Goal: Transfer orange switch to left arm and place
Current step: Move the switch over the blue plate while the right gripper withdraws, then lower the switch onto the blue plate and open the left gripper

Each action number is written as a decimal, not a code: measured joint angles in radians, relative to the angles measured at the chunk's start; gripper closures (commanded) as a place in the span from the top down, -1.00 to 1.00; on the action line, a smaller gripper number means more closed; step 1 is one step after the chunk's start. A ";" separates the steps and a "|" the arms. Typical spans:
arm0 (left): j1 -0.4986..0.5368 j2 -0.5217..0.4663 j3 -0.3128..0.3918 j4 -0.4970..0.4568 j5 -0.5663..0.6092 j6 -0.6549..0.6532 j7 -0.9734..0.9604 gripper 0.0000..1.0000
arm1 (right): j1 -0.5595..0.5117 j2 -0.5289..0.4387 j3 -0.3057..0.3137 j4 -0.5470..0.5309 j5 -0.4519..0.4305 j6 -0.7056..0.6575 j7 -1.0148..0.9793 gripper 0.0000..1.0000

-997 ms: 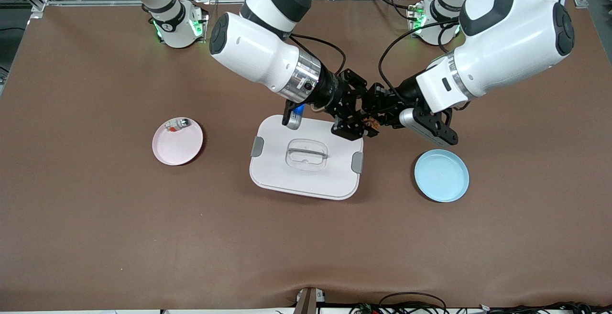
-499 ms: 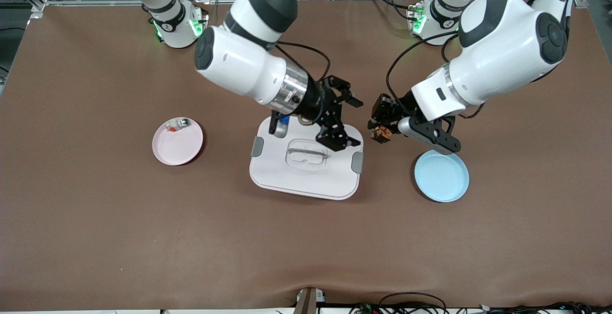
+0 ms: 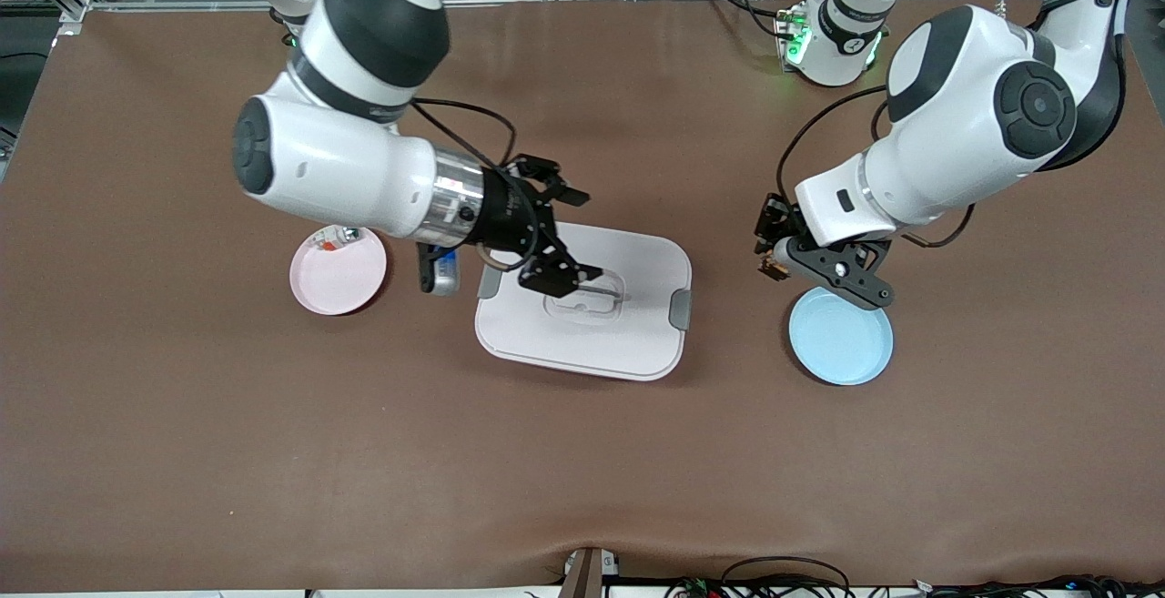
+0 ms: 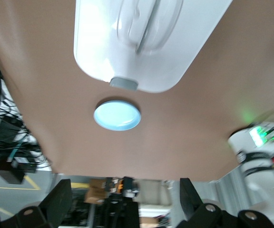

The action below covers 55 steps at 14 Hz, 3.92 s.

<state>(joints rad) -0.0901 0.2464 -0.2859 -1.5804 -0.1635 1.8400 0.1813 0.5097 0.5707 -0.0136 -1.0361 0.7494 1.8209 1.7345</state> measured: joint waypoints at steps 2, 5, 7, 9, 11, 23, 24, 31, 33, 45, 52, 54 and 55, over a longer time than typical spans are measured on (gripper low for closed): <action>0.030 0.000 0.003 -0.023 0.021 -0.002 0.135 -1.00 | -0.039 -0.016 -0.001 0.000 -0.039 -0.091 -0.096 1.00; 0.097 0.001 0.005 -0.063 0.039 -0.002 0.364 -1.00 | -0.081 -0.034 -0.001 0.001 -0.131 -0.213 -0.281 1.00; 0.127 0.001 0.006 -0.088 0.092 -0.002 0.476 -1.00 | -0.115 -0.047 -0.002 0.001 -0.184 -0.288 -0.423 1.00; 0.149 0.001 0.006 -0.114 0.132 0.003 0.564 -1.00 | -0.151 -0.053 -0.002 0.001 -0.241 -0.360 -0.572 1.00; 0.180 0.001 0.006 -0.150 0.141 0.033 0.664 -1.00 | -0.184 -0.059 -0.003 0.001 -0.293 -0.422 -0.730 1.00; 0.273 0.062 0.006 -0.408 0.142 0.419 1.117 -1.00 | -0.460 -0.120 -0.008 0.001 -0.578 -0.712 -1.534 1.00; 0.276 0.076 0.006 -0.412 0.143 0.438 1.143 -1.00 | -0.475 -0.123 -0.008 0.001 -0.589 -0.732 -1.553 1.00; 0.277 0.200 0.006 -0.453 0.204 0.693 1.262 -1.00 | -0.498 -0.135 -0.008 0.001 -0.659 -0.773 -1.612 1.00; 0.277 0.232 0.006 -0.457 0.204 0.736 1.291 -1.00 | -0.501 -0.135 -0.008 0.001 -0.664 -0.774 -1.612 1.00; 0.276 0.277 0.005 -0.534 0.208 0.892 1.431 1.00 | -0.518 -0.135 -0.007 -0.006 -0.749 -0.776 -1.616 1.00; 0.319 0.213 0.003 -0.508 0.206 0.843 1.303 1.00 | -0.517 -0.135 0.000 -0.006 -0.791 -0.776 -1.718 1.00; 0.321 0.159 -0.002 -0.478 0.206 0.744 1.212 1.00 | -0.519 -0.135 -0.001 -0.006 -0.805 -0.776 -1.765 1.00; 0.321 0.129 -0.005 -0.459 0.205 0.696 1.169 1.00 | -0.519 -0.136 -0.002 -0.005 -0.806 -0.775 -1.772 1.00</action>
<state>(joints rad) 0.2305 0.3758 -0.2909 -2.0395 0.0414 2.5364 1.3508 -0.0098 0.4343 -0.0156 -1.0412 -0.0569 1.0455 -0.0371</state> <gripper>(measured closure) 0.000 0.000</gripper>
